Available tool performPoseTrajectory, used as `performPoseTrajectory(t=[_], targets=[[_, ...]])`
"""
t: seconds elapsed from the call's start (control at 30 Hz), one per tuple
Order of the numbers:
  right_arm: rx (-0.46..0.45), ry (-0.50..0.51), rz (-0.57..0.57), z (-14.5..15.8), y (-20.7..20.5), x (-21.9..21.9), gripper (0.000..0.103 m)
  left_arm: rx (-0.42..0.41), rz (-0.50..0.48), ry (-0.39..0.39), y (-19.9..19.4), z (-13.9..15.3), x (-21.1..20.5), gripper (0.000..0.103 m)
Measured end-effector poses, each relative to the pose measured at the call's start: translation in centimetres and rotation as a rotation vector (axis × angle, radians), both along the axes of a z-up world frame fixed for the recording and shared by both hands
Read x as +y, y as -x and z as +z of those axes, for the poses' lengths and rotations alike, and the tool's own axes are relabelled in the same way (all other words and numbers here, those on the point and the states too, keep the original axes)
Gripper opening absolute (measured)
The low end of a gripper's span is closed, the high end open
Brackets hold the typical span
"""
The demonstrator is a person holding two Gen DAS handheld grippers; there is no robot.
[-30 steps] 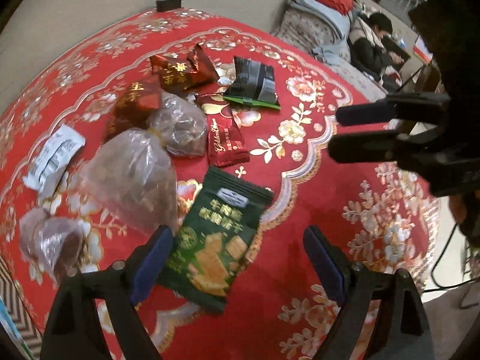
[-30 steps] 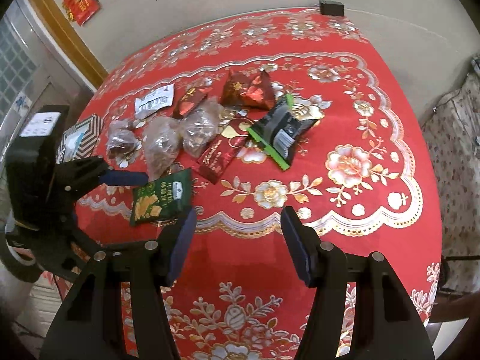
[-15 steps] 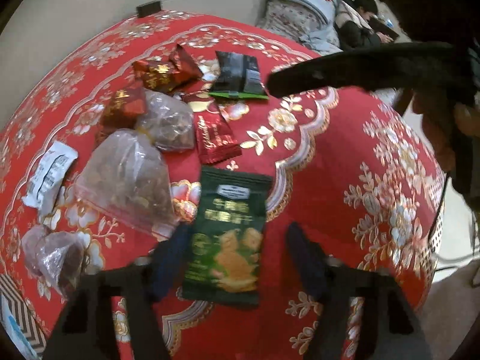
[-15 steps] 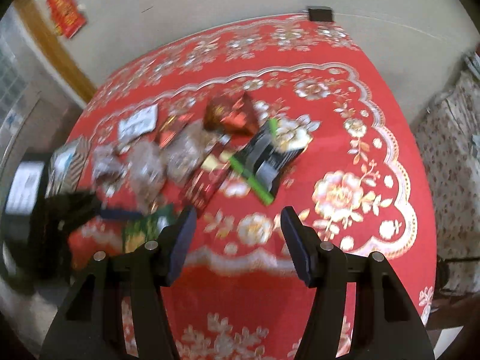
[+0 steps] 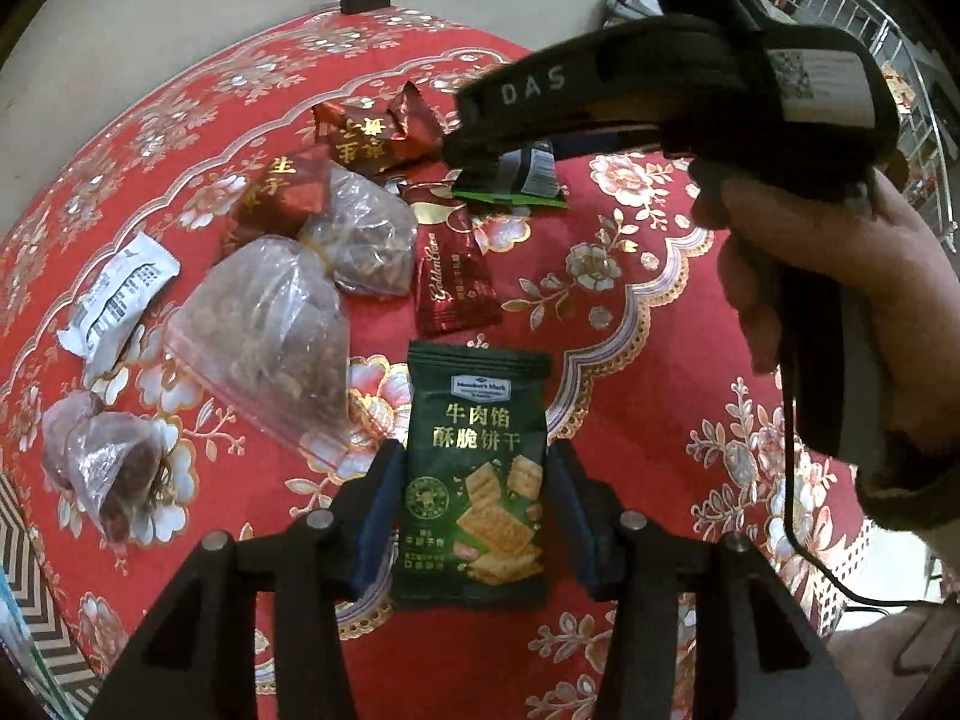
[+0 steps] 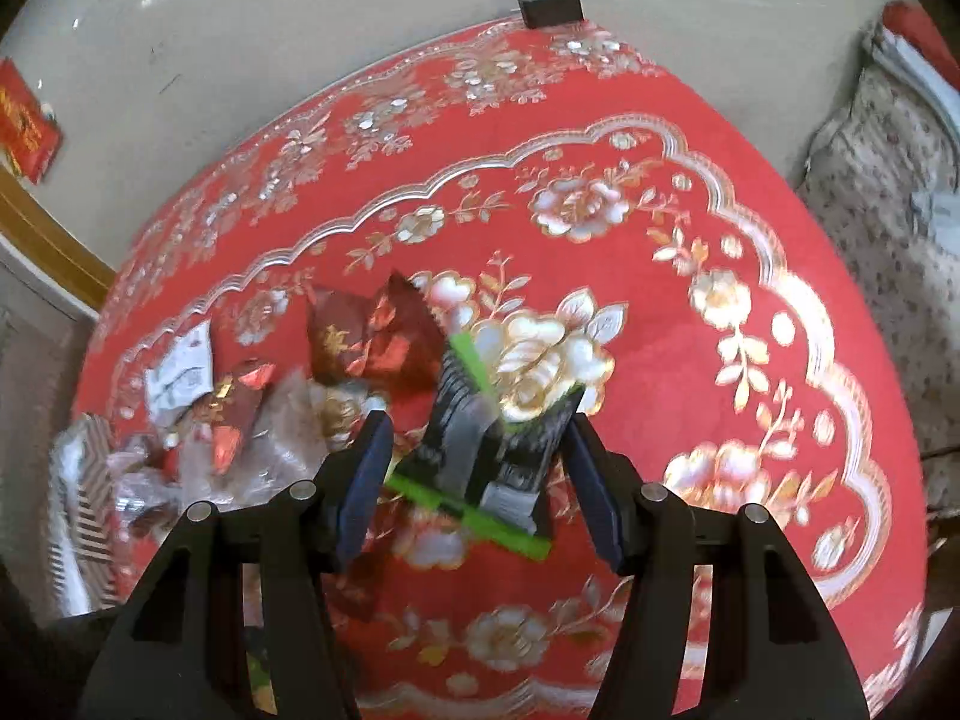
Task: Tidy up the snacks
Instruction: 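Grasp the green cracker bag with left tool while right tool grasps black-green pack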
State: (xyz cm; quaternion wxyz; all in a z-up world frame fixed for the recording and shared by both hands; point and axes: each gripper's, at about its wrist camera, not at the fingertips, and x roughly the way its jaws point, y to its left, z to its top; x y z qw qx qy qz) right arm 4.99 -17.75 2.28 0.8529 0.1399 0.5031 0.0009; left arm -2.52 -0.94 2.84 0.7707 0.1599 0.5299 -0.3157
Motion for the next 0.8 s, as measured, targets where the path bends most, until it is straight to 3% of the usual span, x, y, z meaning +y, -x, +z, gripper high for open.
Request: performPoseTrajectory(t=[0.07,0.37,0.63,0.7,0.77,0.8], targets=[[0.003,0.041,0.025,-0.1,0.1,-0.2,0.038,0.003,0.016,0.002,0.0,0.0,0.0,0.052],[-0.009,0.068,0.108,1.3,4.0,-2.7,0.036,0.081,0.091,0.096,-0.6,0.2,2.3,0.03],[-0.019,0.018,0.117,2.3,6.7,-3.1,0.036,0.028,0.044,0.058,0.7,1.1,1.5,0.03],[-0.02,0.013,0.117,2.5,7.1,-3.2,0.036,0.032,0.025,0.054,0.9,1.2,0.9,0.041],[-0.02,0.008,0.117,2.6,7.3,-3.2,0.036,0.018,0.016,0.027,1.3,1.0,0.3,0.074],[-0.019,0.003,0.119,2.6,7.4,-3.2,0.036,0.011,0.009,0.018,1.5,1.0,0.1,0.076]])
